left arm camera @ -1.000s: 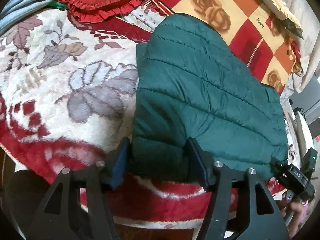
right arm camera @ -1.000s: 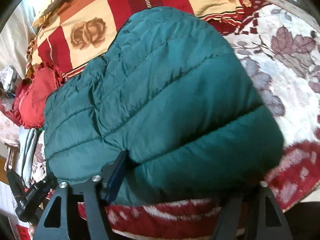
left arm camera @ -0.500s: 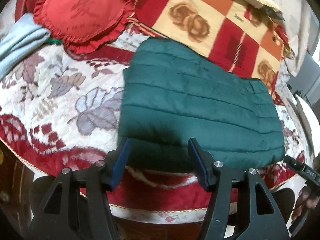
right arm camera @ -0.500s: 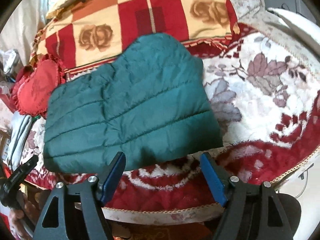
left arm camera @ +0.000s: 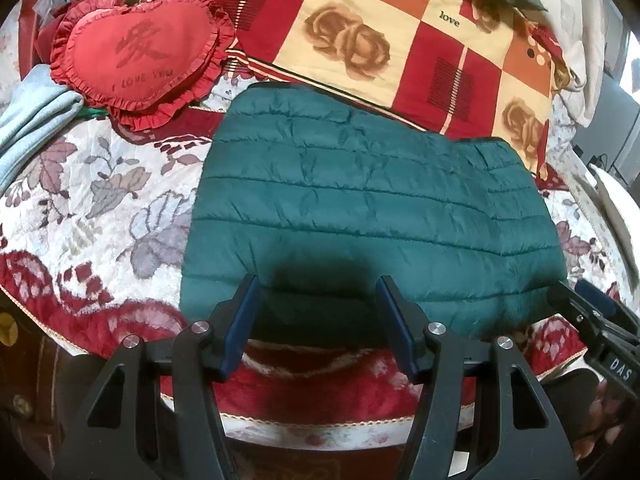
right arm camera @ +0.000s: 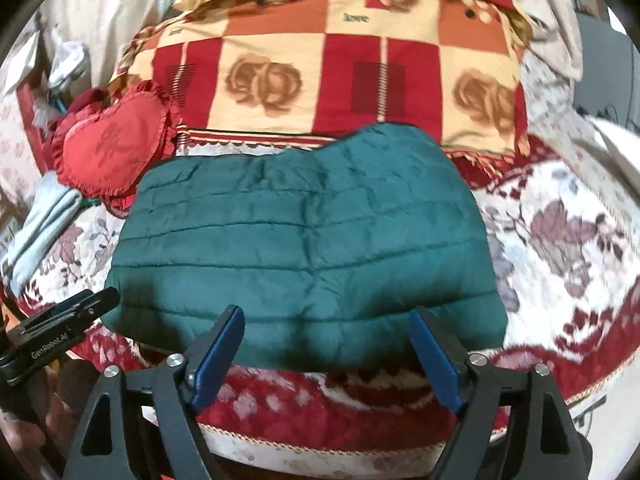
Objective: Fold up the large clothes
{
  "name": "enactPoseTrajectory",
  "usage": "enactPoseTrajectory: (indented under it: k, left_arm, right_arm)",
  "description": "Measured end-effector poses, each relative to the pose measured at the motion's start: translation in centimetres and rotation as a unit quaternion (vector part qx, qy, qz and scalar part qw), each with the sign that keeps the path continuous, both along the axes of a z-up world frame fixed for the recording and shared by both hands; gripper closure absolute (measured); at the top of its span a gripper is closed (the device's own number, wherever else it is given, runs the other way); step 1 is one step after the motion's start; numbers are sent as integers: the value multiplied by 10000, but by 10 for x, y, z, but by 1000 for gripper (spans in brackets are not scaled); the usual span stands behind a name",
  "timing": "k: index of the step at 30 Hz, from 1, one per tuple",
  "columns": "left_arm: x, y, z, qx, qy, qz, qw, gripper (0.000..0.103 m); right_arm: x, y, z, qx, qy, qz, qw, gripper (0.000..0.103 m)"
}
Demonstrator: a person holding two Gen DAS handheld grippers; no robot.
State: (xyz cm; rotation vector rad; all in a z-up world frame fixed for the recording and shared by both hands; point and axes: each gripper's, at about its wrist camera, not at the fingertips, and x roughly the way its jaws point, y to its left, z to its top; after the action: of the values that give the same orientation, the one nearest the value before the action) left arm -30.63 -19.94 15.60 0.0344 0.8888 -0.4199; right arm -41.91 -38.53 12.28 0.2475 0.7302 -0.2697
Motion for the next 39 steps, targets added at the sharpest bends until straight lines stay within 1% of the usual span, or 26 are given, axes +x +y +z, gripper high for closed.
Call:
enactPoseTrajectory:
  k: [6,9,12,17,20,29,32,36,39]
  left_arm:
    - [-6,-3,1,100,-207,21,9997,43]
    - [-9,-5,4,173,-352,34,9992,43]
    - [-11,-8,4,256,-466,31,9986,43]
    - [-12,-8,2,237,-439,41,9987,43]
    - [-12,-8,2,255,-445,39,9987,43]
    - [-12,-5,2,291,-526,70,9982,43]
    - [-14,-6,2,415,-590,100,9973,43]
    - [-14,-7,-1,527,-500,90,9973,43]
    - [-15,-7,-3,673,-528,143,9962,43]
  right_arm:
    - [2,17,5,-316,-125,131,9993,21]
    - [1,19,6,-299,-178,147,9993,21]
    - [-1,17,7,-171,-241,145,9995,21]
    - [-2,15,6,-97,-256,107,9996,21]
    - [1,15,3,-32,-168,167,9997,21]
    - [0,19,1,-31,-170,171,9997,21]
    - [0,20,-1,10,-141,207,9997,21]
    - [1,21,-3,37,-103,219,9997,21]
    - [0,21,-3,37,-125,212,9997,21]
